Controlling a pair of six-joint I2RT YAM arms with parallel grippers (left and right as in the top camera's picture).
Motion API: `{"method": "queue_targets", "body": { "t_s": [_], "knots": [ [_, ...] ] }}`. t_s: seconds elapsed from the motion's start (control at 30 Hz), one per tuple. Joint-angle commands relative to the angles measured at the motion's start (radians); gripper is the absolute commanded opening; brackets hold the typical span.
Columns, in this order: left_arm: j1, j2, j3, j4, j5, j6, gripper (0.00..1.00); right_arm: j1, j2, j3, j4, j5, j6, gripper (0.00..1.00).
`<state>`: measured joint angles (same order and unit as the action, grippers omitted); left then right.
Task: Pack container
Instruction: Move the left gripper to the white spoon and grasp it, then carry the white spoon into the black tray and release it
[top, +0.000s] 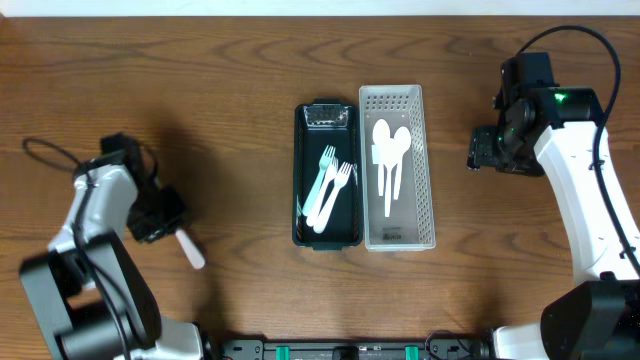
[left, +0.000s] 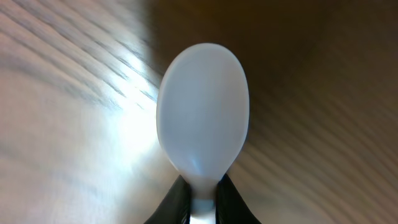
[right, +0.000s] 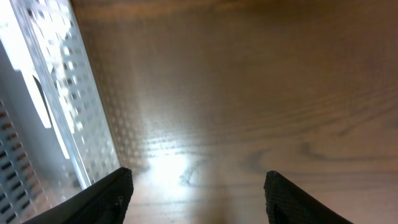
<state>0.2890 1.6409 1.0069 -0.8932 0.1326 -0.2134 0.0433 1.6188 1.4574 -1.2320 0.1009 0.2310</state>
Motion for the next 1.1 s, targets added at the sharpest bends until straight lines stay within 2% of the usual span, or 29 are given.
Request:
{"method": "queue_targets", "body": {
  "t_s": [0.0,0.13,0.27,0.5,0.8,1.0,1.03,1.07],
  "knots": [
    [-0.131,-0.129,0.123,-0.051,0.014,-0.01,0.06,-0.004,0.005,-0.003,0.024,-0.001,0.023,0.72],
    [-0.317,-0.215,0.257,-0.114,0.013,-0.045,0.06,-0.004,0.005,-0.003,0.043,-0.001,0.023,0.73],
    [-0.494,-0.243,0.372,-0.099,-0.021,-0.109,0.06,-0.004,0.005,-0.003,0.043,-0.001,0.022,0.75],
    [-0.74,-0.169,0.387,0.082,-0.035,-0.148,0.06,-0.004,0.005,-0.003,0.041,-0.001,0.022,0.76],
    [-0.838,0.119,0.387,0.14,-0.069,-0.139,0.06,-0.004,0.005,-0.003,0.034,-0.001,0.022,0.75],
    [-0.846,0.2,0.387,0.141,-0.069,-0.135,0.06,-0.004,0.005,-0.003,0.035,0.0,0.022,0.76],
    [-0.846,0.199,0.387,0.142,-0.069,-0.131,0.14,-0.004,0.005,-0.003,0.036,0.0,0.022,0.76],
    [-0.846,0.193,0.387,0.147,-0.069,-0.115,0.33,-0.004,0.005,-0.003,0.039,0.0,0.021,0.76]
  ]
}}
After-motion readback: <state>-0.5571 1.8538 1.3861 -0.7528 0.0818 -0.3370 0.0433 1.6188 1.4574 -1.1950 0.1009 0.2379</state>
